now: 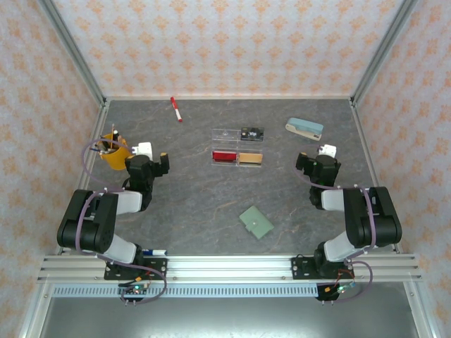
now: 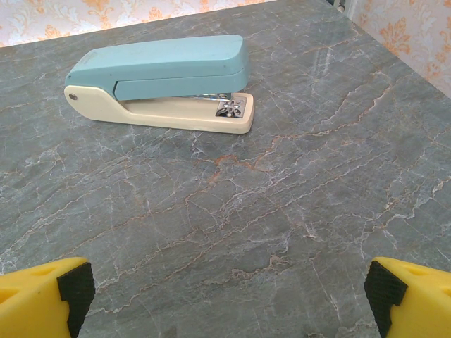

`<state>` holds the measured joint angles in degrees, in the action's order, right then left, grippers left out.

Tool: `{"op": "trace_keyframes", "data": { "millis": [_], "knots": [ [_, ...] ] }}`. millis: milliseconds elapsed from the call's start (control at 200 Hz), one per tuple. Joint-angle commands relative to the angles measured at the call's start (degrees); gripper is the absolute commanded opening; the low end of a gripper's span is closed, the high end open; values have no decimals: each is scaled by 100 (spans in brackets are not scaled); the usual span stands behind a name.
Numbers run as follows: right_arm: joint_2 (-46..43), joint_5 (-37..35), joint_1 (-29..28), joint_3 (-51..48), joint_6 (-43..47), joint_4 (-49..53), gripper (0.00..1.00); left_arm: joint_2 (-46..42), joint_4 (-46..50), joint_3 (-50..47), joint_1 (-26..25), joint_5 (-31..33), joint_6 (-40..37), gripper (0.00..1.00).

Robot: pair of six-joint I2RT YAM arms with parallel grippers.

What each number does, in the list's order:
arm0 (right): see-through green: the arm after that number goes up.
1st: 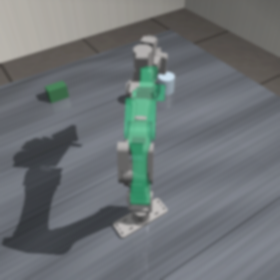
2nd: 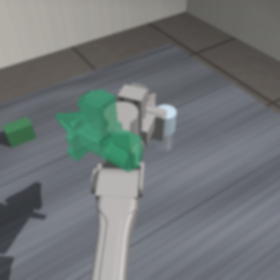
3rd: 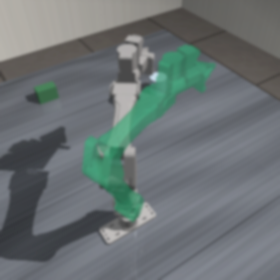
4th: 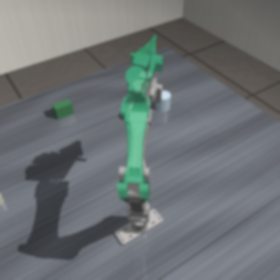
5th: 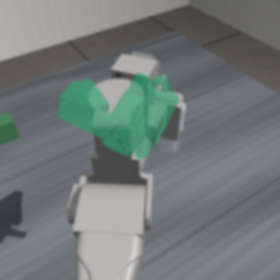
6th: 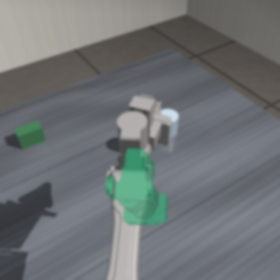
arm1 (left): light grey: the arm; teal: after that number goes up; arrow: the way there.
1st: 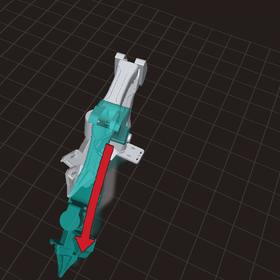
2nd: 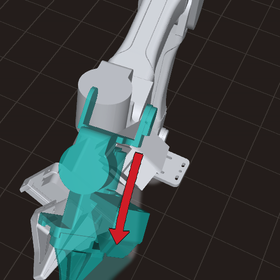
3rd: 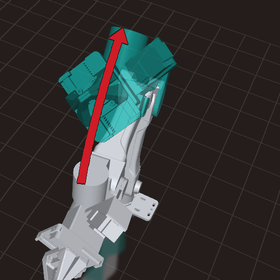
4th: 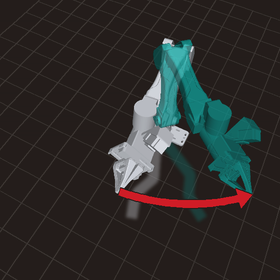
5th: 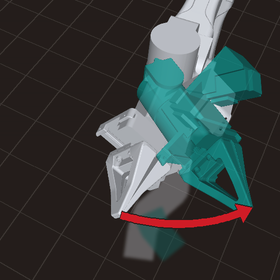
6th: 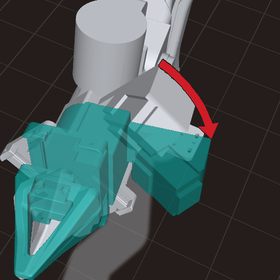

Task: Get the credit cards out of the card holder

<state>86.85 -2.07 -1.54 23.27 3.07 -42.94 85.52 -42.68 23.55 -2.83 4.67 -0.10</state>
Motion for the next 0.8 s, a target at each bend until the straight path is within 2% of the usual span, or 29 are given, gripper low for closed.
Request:
{"op": "trace_keyframes", "data": {
  "millis": [0,300,420,596,796],
  "knots": [
    [17,48,31,120,-54,-31,100,27,80,132,37,-54,-75,100],
    [-14,21,27,98,-52,-90,100,19,64,116,37,-54,-71,100],
    [-428,-231,31,253,-147,571,100,-98,245,185,39,123,5,100],
    [-1188,-314,5,471,-388,1663,100,-892,2307,964,38,204,234,100],
    [-2053,-1022,-57,1656,-1476,4724,100,-1579,4296,1755,-1,-23,1325,100]
  ]
}}
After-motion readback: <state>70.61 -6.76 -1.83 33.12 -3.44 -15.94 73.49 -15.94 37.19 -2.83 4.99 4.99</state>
